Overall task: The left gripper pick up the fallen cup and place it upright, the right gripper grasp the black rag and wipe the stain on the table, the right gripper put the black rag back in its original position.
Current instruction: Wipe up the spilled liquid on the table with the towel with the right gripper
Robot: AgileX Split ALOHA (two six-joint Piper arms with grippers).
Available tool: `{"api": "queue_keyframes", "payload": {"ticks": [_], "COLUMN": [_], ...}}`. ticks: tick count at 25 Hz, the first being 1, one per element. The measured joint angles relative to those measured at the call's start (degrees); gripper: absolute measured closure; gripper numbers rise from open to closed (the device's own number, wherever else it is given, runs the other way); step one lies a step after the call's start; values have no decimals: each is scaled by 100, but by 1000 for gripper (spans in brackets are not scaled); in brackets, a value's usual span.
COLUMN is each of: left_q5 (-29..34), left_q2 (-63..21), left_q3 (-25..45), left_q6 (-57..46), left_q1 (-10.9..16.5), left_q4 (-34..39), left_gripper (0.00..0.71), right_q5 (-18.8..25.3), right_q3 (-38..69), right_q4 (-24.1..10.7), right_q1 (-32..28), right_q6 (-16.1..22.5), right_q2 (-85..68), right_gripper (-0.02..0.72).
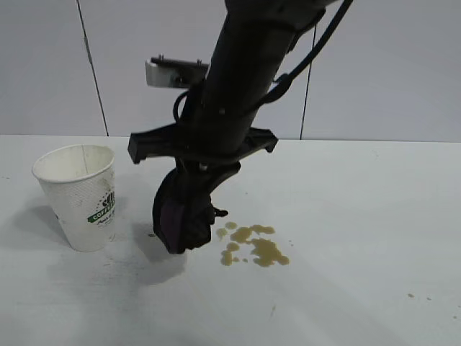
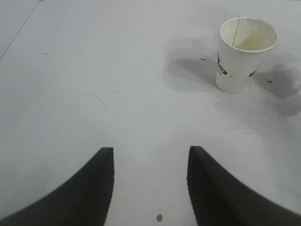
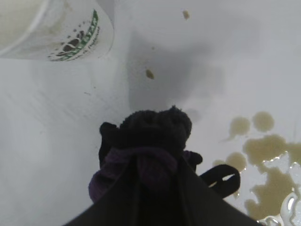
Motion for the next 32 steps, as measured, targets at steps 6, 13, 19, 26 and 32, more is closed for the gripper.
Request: {"api": "queue_keyframes", "payload": {"ticks": [6, 13, 19, 26, 32], "left_q5": [0, 0, 0, 0, 0], "left_q2": [0, 0, 0, 0, 0], "left_q3": [0, 0, 0, 0, 0], "left_q6": [0, 0, 0, 0, -4], "left_q1": [0, 0, 0, 0, 0], "left_q4": [0, 0, 0, 0, 0], "left_gripper": [357, 357, 357, 357, 357], "right_q5": [440, 1398, 2426, 942, -212], "right_q3": [-68, -85, -85, -85, -85], "right_q4": [-806, -1296, -447, -18, 8], "right_q1": [-238, -951, -1059, -326, -128], "right_q6": [302, 447, -409, -577, -217], "right_q2": [0, -60, -123, -103, 143], "right_gripper": [619, 619, 619, 619, 619]}}
